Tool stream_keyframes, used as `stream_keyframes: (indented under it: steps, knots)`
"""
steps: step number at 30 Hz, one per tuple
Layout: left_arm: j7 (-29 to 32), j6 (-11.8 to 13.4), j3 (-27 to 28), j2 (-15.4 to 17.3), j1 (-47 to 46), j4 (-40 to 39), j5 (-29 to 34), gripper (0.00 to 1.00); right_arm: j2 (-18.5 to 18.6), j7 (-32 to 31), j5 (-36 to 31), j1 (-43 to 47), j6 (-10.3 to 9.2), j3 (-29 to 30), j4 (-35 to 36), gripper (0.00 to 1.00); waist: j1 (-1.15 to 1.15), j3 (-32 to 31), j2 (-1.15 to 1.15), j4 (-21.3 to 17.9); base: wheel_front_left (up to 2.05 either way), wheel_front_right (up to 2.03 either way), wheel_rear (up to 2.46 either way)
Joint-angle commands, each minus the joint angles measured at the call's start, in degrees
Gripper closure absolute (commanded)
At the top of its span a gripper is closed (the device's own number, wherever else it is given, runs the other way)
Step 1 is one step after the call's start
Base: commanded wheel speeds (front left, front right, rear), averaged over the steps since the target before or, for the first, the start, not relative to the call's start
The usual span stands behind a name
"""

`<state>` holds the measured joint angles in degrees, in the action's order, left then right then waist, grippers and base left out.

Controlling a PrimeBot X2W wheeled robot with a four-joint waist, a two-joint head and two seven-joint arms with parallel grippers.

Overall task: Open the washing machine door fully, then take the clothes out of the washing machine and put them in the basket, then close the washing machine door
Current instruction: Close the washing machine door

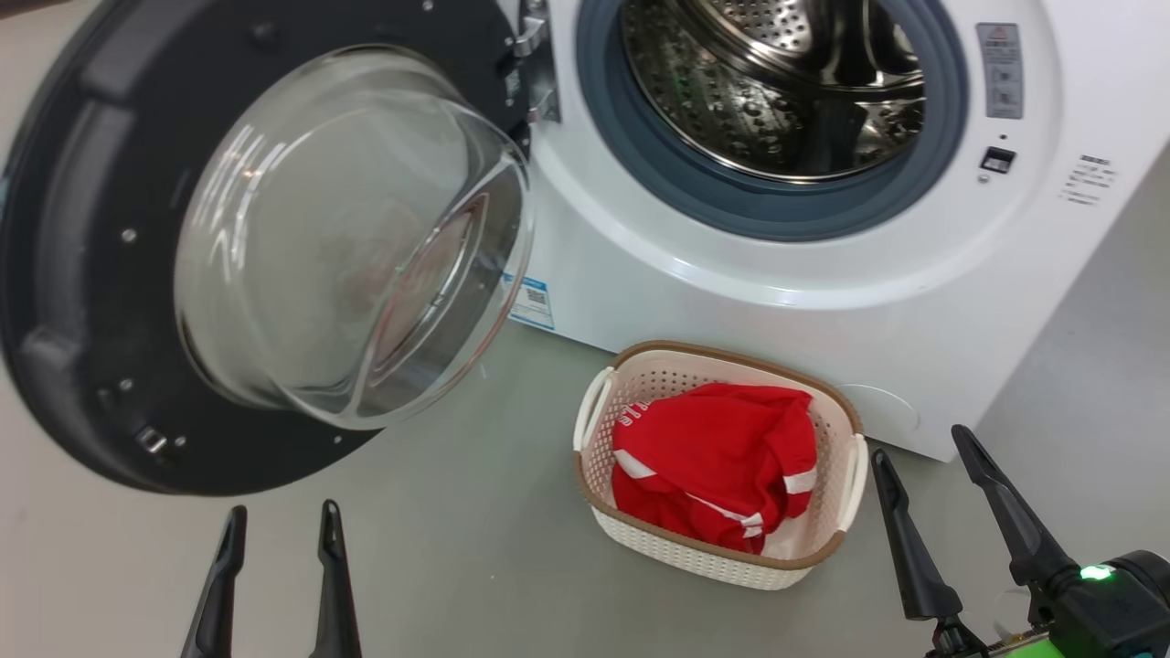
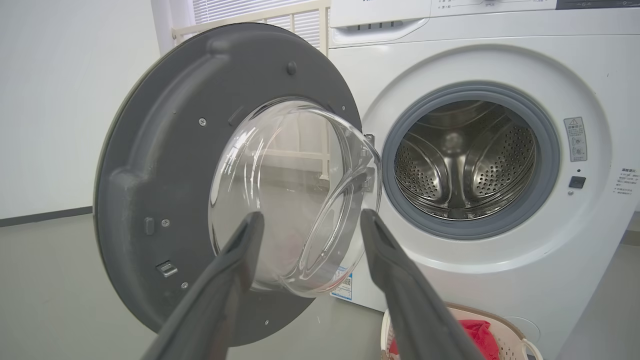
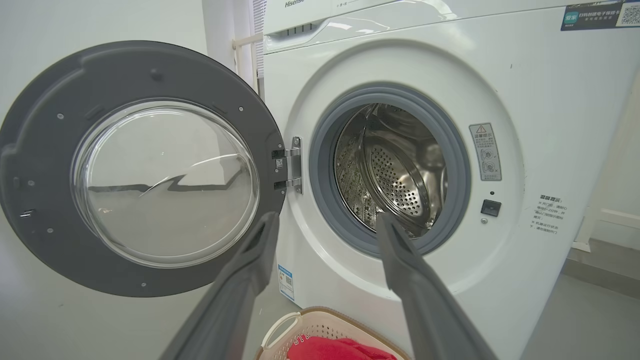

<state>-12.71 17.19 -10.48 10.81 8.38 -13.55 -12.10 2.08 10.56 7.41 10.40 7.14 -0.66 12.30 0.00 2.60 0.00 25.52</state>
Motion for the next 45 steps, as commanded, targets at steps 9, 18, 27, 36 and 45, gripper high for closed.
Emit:
stream_keyframes:
  steps: [9, 18, 27, 36, 45]
  knots:
    - [-0.7, 0.7, 2.3, 0.7, -1.2, -1.7, 0.3, 0.0, 0.8, -0.3, 0.1, -1.8, 0.35, -1.4, 1.4, 0.0, 0.0, -0.1, 0.0, 2.7, 0.0, 0.0, 0.0]
    - [-1.2, 1.0, 4.3, 0.3, -2.0, -2.9, -1.8, 1.0, 0.8, -0.4, 0.3, -1.6, 0.35, -1.6, 1.3, 0.0, 0.0, -0.3, 0.0, 2.4, 0.0, 0.0, 0.0]
    - [-1.6, -0.9, 10.4, -1.4, -6.7, -3.1, -11.2, 1.0, 0.8, -0.9, 0.3, -1.6, 0.35, -1.7, 1.5, 0.0, 0.0, 0.0, 0.0, 1.3, 0.0, 0.0, 0.0]
    - [-1.9, -4.6, 20.6, -0.7, -15.8, 0.4, -22.4, 1.0, 0.8, -1.3, 0.2, -1.4, 0.35, -1.6, 1.6, 0.0, 0.0, -0.3, 0.0, 0.0, 0.0, 0.0, 0.0]
    - [5.0, -6.0, 26.5, 1.9, -28.6, 6.4, -35.1, 1.0, 0.8, -1.8, 0.5, -1.4, 0.35, -1.6, 1.9, 0.0, 0.0, -0.3, 0.0, -0.7, 0.0, 0.0, 0.0]
